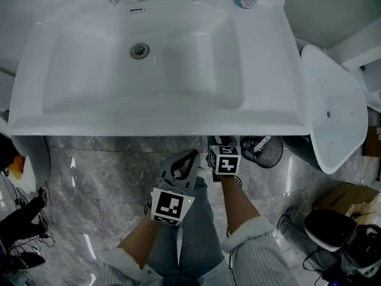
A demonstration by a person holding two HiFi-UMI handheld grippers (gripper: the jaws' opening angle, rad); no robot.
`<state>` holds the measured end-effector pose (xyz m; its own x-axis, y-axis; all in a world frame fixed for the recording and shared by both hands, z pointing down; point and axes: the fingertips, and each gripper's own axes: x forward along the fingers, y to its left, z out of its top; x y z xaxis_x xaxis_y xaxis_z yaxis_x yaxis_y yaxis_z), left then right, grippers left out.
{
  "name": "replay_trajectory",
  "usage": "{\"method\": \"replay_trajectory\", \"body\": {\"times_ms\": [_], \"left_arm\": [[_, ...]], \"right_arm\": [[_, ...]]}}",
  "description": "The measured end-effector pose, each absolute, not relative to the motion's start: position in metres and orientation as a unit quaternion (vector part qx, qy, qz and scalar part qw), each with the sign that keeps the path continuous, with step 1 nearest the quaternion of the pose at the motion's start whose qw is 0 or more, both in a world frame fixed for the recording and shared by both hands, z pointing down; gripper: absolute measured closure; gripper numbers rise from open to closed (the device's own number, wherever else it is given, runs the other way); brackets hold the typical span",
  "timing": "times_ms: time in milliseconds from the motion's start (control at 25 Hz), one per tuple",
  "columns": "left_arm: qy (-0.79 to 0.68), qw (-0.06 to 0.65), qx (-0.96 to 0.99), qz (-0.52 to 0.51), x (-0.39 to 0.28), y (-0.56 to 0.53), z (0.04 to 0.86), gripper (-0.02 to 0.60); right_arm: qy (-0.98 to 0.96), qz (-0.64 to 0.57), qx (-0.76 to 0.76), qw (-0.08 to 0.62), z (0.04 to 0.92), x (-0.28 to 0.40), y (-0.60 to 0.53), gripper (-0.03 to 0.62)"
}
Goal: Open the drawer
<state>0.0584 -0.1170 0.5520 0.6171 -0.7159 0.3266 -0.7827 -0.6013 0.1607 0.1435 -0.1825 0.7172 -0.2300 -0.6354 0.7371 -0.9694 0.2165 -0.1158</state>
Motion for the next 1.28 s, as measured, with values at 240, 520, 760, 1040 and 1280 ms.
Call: {"method": "replay_trajectory", "body": {"times_ms": [240,520,760,1040,1280], "left_arm": [[-0.422,0.143,0.888,0.11,0.059,-0.116,0.548,0.566],[-0.423,0.146,0.888,0.106,0.058,-0.111,0.547,0.566],[-0.422,0.146,0.889,0.104,0.064,-0.114,0.545,0.566],[-0.421,0.15,0.888,0.108,0.063,-0.112,0.55,0.566],[-0.426,0.152,0.885,0.112,0.055,-0.112,0.554,0.566]], "right_arm": [[-0.724,0.298,0.555,0.279,0.715,0.145,-0.179,0.461],[-0.729,0.293,0.553,0.278,0.711,0.143,-0.174,0.465],[-0.735,0.291,0.543,0.285,0.711,0.145,-0.176,0.465],[-0.72,0.322,0.543,0.289,0.721,0.146,-0.181,0.445],[-0.698,0.346,0.557,0.288,0.731,0.145,-0.187,0.447]]}}
